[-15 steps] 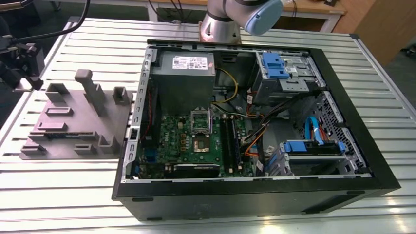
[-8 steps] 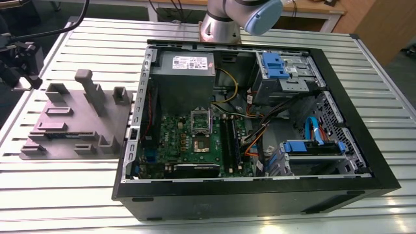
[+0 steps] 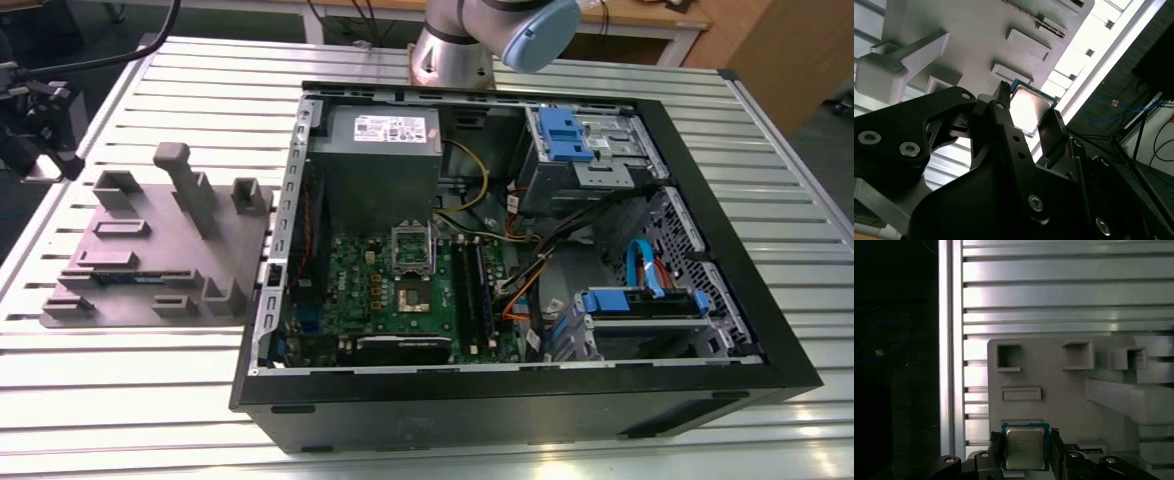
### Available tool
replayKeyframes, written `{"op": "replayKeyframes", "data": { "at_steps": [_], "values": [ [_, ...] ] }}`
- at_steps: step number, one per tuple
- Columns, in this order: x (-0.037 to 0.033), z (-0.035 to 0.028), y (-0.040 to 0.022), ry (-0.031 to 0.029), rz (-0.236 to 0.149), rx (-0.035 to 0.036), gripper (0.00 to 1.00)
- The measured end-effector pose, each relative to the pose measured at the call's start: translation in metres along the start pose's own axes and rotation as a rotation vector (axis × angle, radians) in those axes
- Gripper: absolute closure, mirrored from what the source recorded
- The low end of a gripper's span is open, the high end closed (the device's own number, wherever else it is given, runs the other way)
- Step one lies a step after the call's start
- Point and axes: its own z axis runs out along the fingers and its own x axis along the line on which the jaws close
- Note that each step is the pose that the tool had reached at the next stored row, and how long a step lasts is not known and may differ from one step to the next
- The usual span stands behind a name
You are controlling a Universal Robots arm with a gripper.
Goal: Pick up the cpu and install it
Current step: 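Pick up the cpu and move it towards the insertion slot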
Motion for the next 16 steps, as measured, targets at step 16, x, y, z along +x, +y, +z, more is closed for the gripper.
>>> {"op": "replayKeyframes", "data": {
  "at_steps": [16],
  "values": [
    [0.0001, -0.0102, 0.0003, -0.0001, 0.002, 0.0, 0.53]
  ]
}}
